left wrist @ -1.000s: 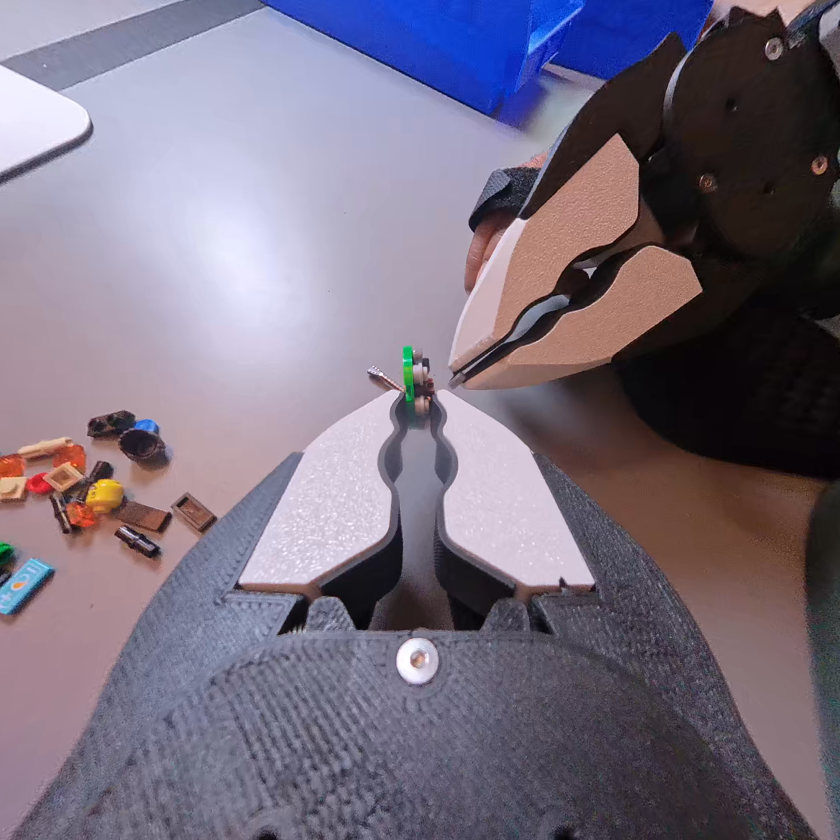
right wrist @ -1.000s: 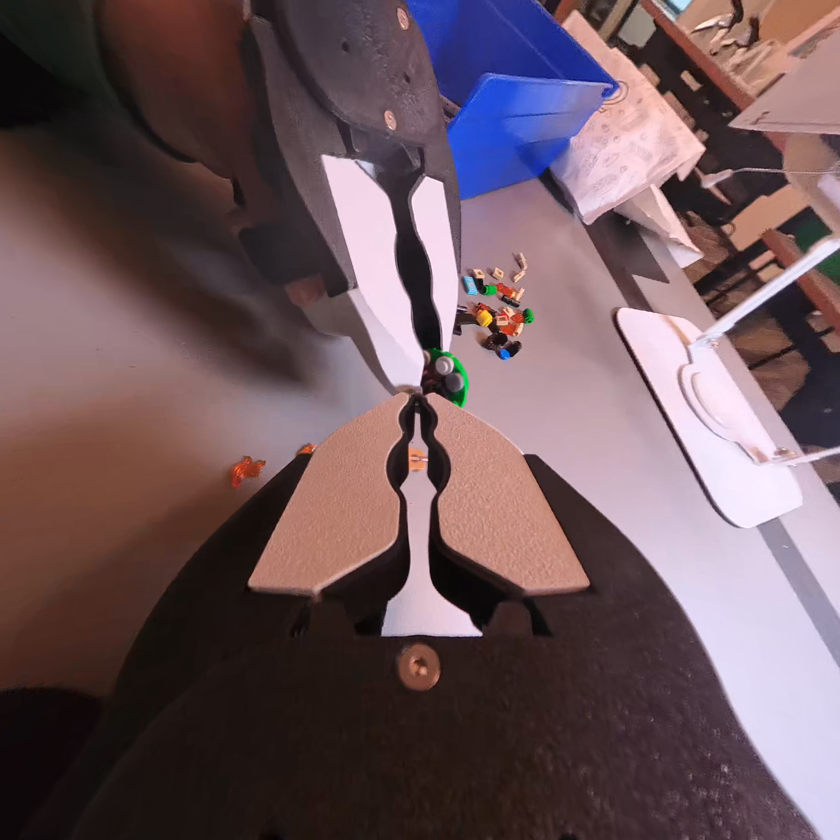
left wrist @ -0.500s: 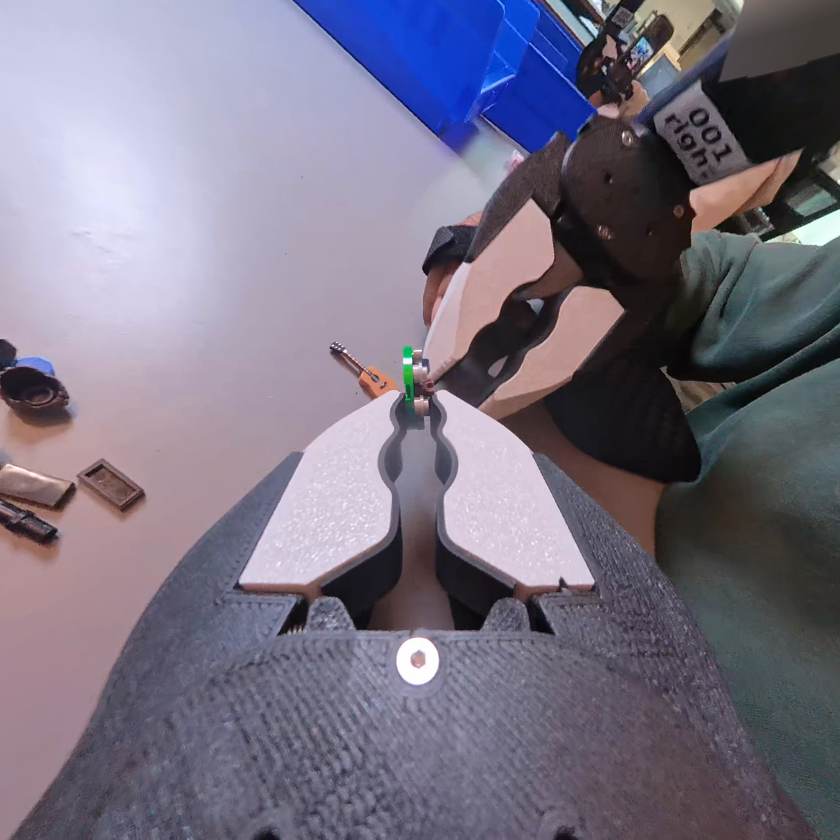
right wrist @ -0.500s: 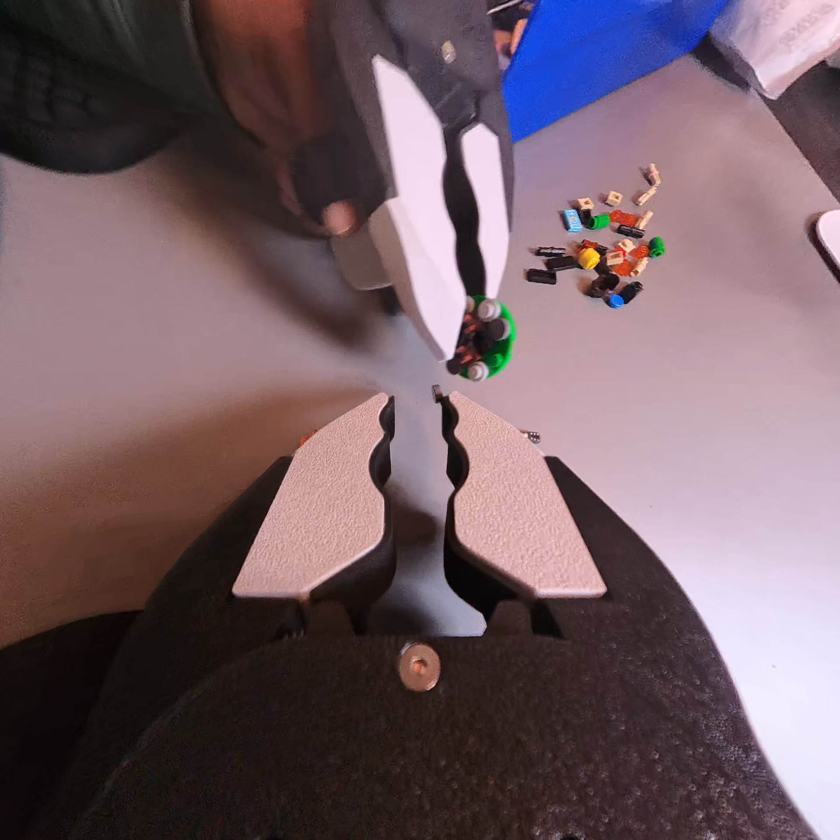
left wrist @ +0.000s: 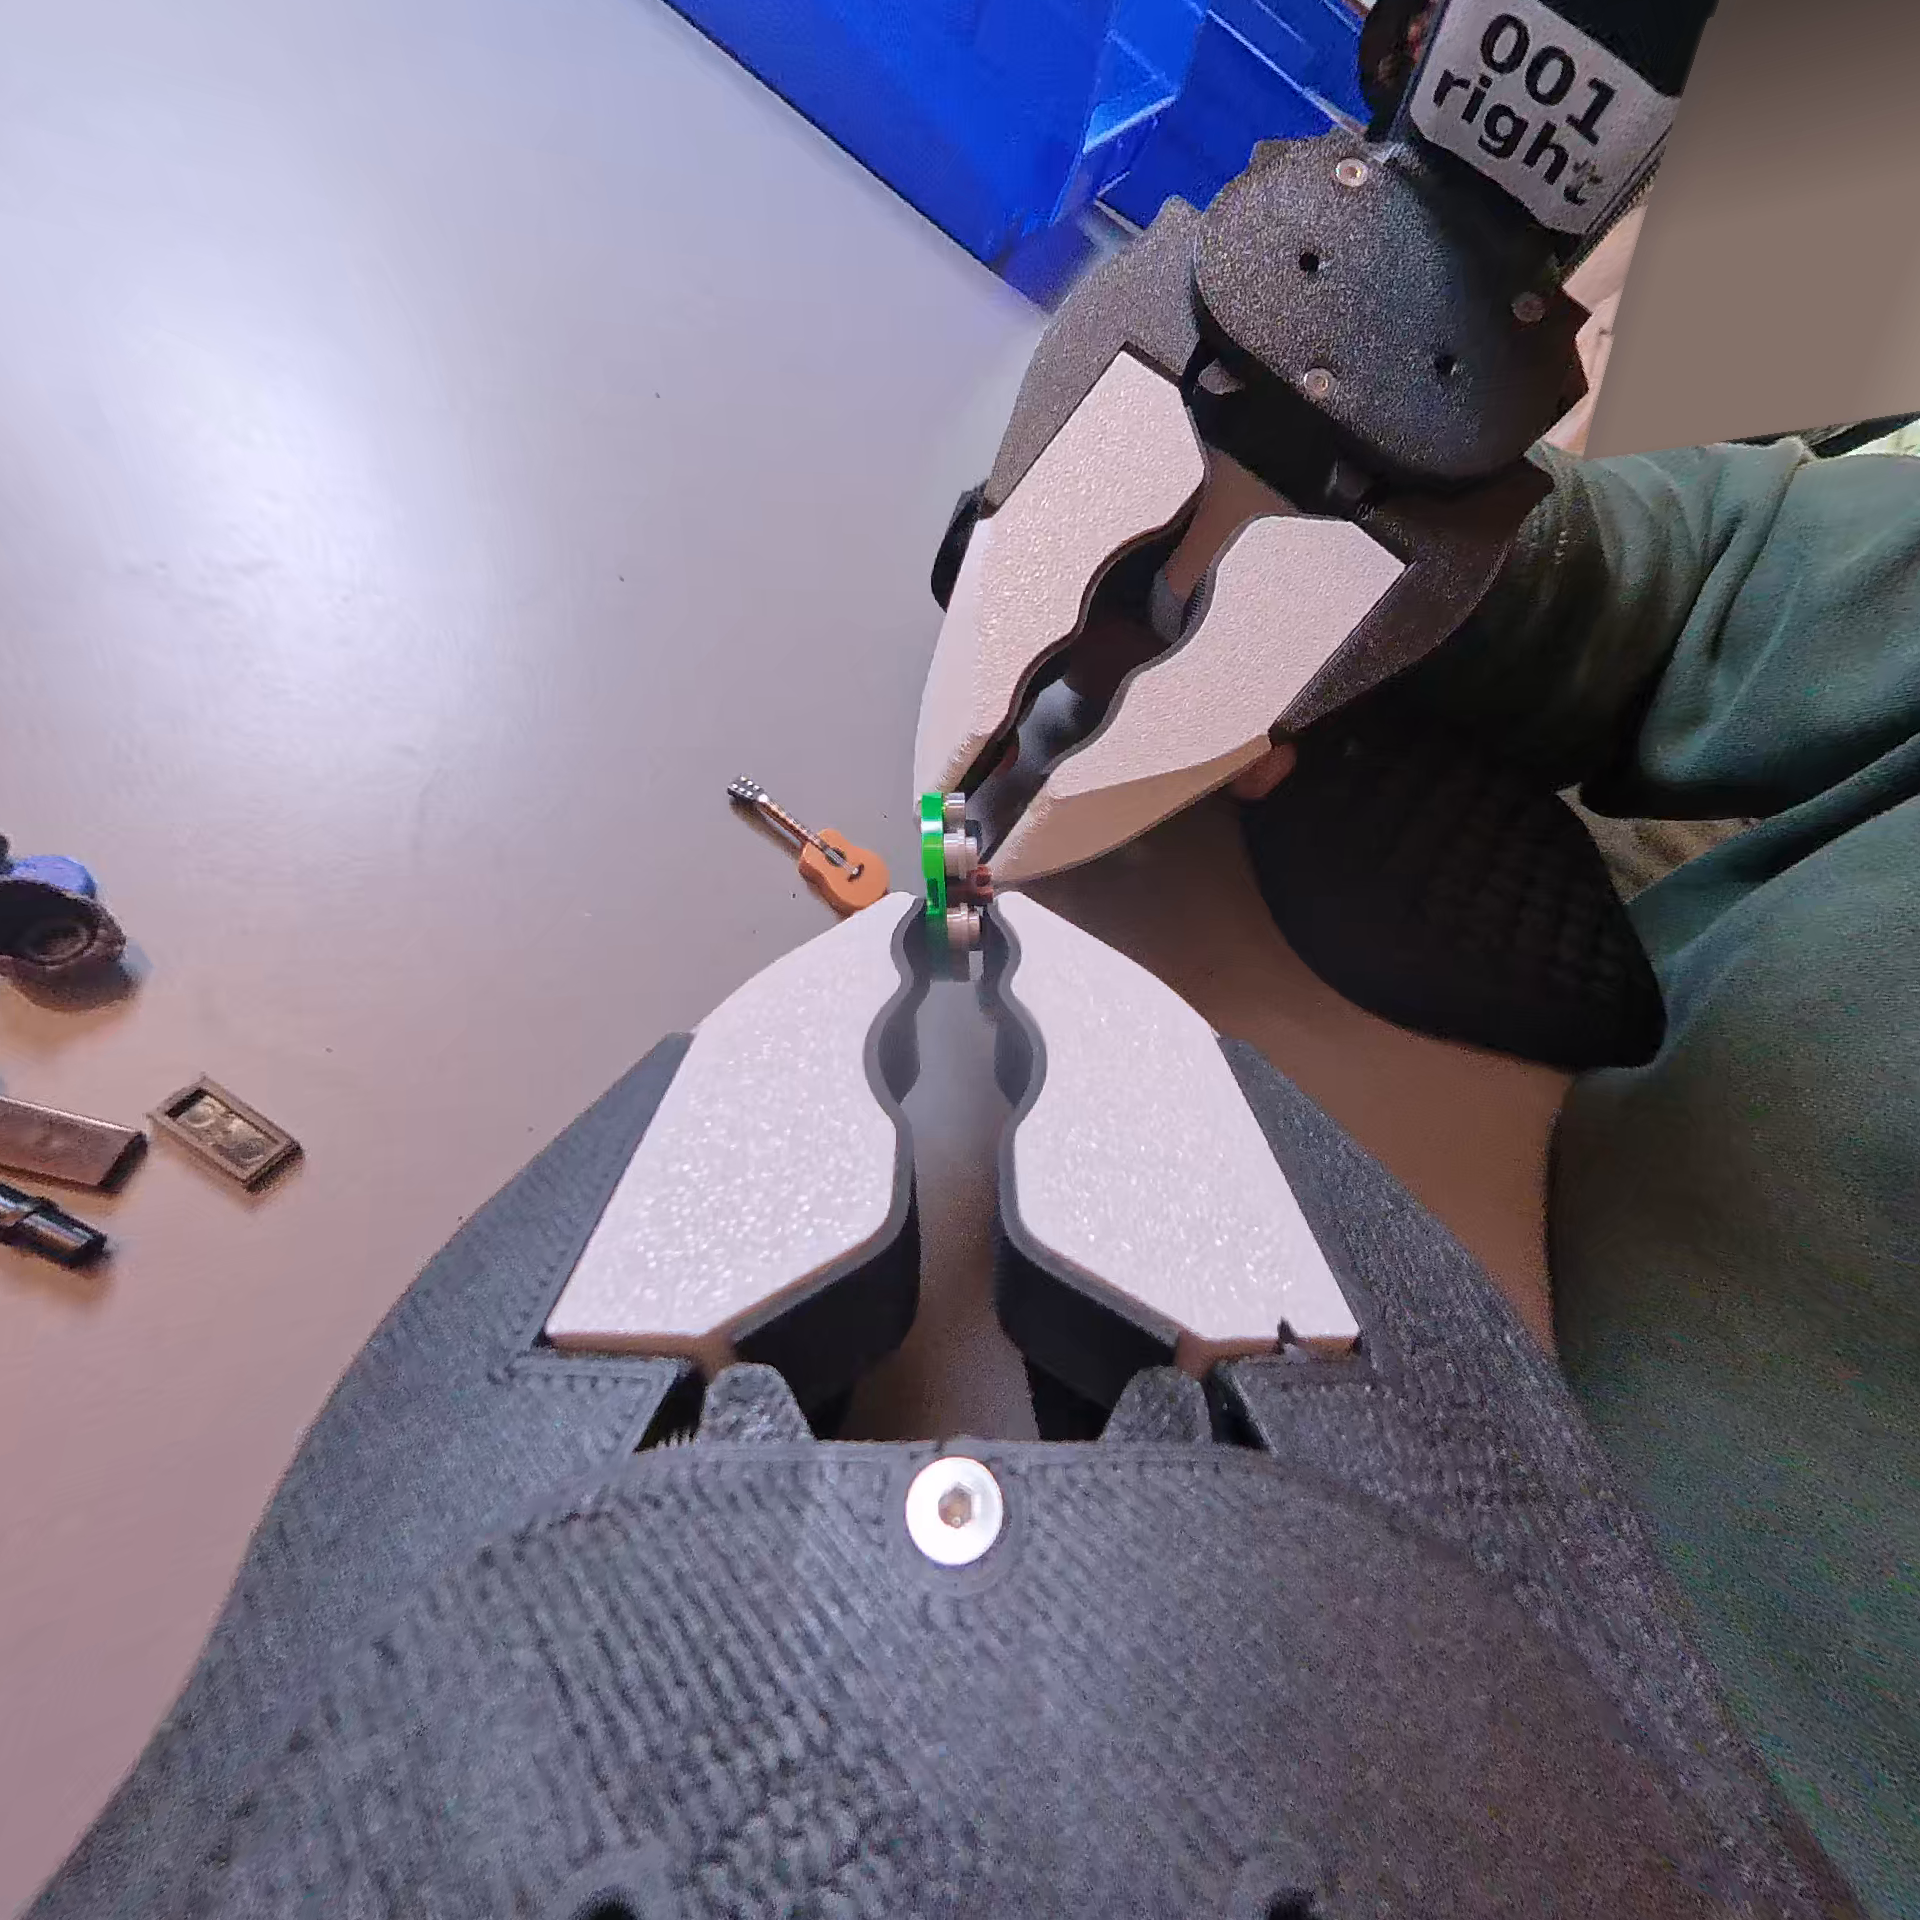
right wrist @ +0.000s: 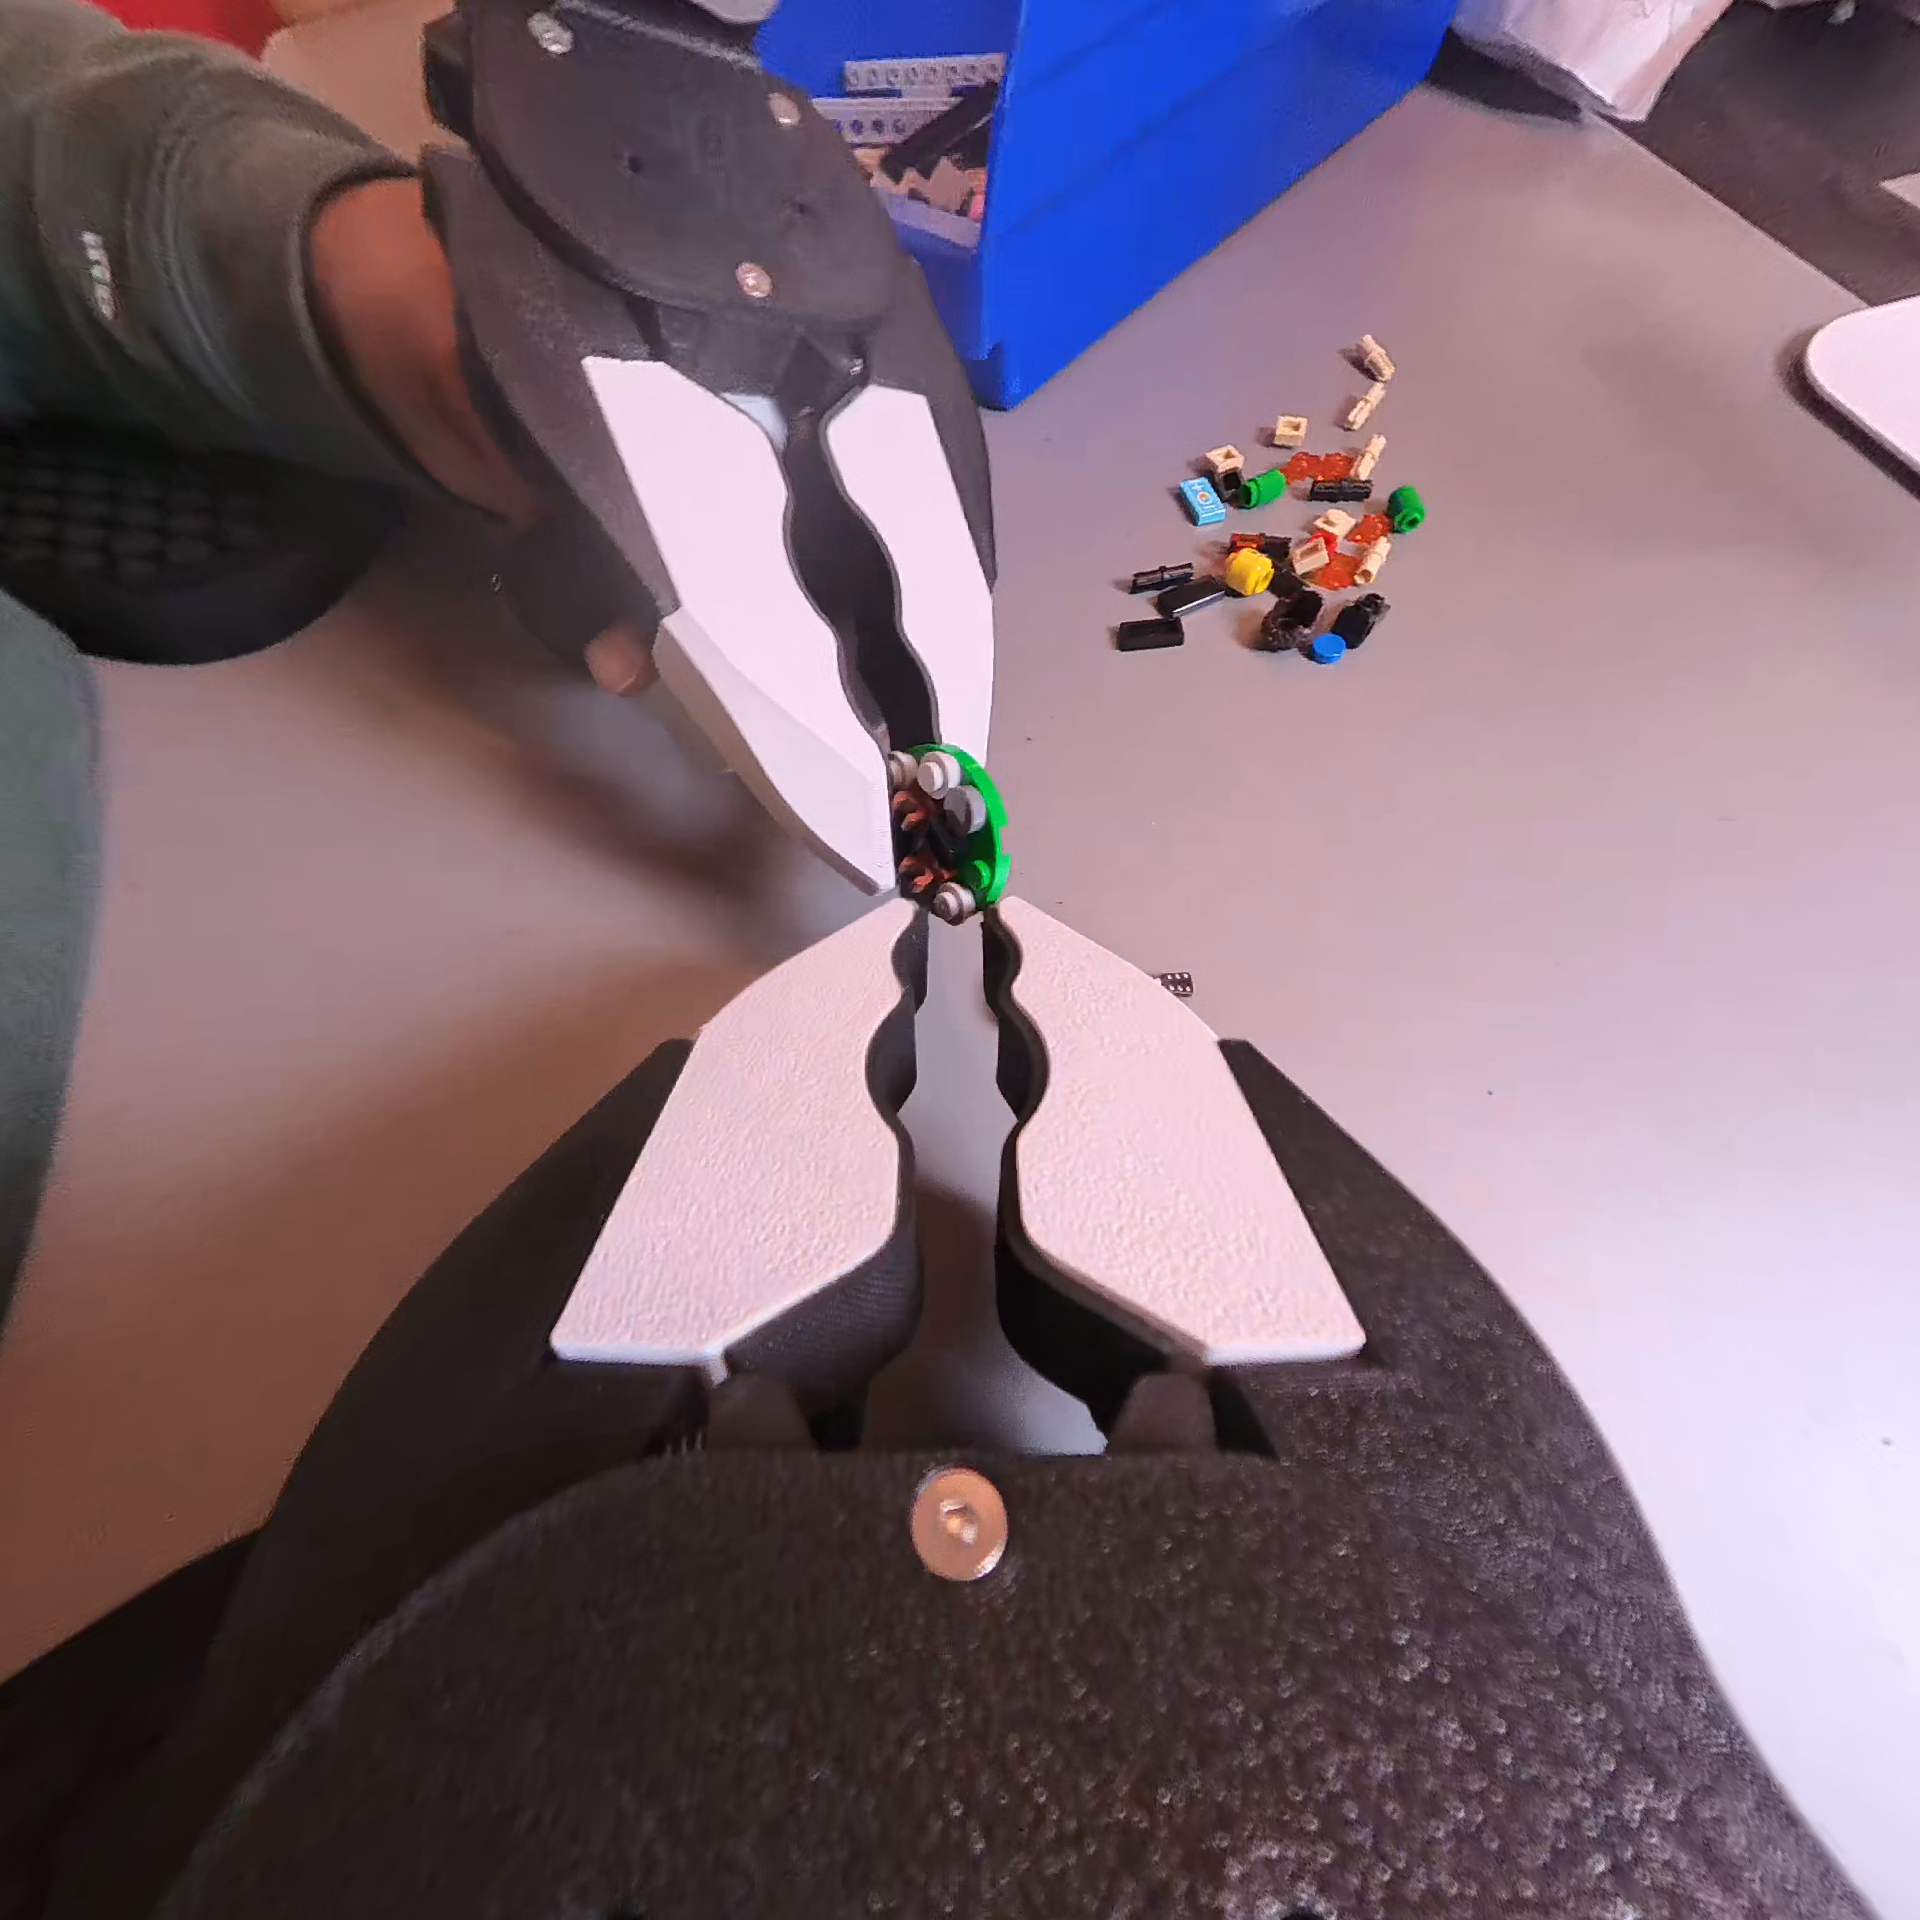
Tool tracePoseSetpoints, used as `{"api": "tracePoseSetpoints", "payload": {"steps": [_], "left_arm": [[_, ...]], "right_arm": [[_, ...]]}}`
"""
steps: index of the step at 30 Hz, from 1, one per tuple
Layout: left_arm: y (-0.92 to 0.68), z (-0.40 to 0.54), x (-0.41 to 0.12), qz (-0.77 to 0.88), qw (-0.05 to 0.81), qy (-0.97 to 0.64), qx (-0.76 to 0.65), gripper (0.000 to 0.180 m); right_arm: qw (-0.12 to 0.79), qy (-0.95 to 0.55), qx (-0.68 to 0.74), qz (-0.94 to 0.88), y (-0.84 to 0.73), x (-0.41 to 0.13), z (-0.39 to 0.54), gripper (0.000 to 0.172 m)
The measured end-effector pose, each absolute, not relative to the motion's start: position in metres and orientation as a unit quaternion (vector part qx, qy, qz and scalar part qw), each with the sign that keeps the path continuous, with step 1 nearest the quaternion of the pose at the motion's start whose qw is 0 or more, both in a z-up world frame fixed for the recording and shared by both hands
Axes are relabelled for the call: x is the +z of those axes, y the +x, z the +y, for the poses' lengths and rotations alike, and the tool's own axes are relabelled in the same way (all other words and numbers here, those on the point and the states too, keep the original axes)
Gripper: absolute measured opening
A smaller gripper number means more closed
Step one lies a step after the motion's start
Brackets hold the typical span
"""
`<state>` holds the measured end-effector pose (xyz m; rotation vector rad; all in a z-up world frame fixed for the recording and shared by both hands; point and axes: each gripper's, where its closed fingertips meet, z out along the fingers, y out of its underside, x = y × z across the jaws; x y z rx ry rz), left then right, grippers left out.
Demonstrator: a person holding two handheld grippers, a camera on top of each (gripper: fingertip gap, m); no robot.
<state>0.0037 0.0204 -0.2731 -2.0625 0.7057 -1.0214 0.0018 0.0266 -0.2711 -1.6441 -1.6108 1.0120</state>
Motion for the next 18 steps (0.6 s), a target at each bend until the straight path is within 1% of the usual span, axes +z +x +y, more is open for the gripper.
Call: {"api": "tracePoseSetpoints", "payload": {"steps": [4,8,13,16,18], "left_arm": [[0.002,0.027,-0.271,0.292,0.403,-0.803,-0.329,0.010],[-0.001,0.034,-0.268,0.299,0.427,-0.806,-0.280,0.010],[-0.002,0.036,-0.270,0.282,0.412,-0.818,-0.287,0.010],[-0.003,0.035,-0.271,0.275,0.403,-0.820,-0.300,0.010],[-0.004,0.034,-0.270,0.275,0.401,-0.821,-0.299,0.010]], "right_arm": [[0.316,-0.650,0.382,-0.576,0.000,-0.269,0.033,0.008],[0.358,-0.658,0.349,-0.563,-0.002,-0.265,0.040,0.004],[0.432,-0.620,0.265,-0.598,-0.003,-0.267,0.043,0.003],[0.463,-0.590,0.230,-0.619,-0.003,-0.267,0.042,0.003],[0.468,-0.582,0.227,-0.625,-0.003,-0.267,0.041,0.003]]}}
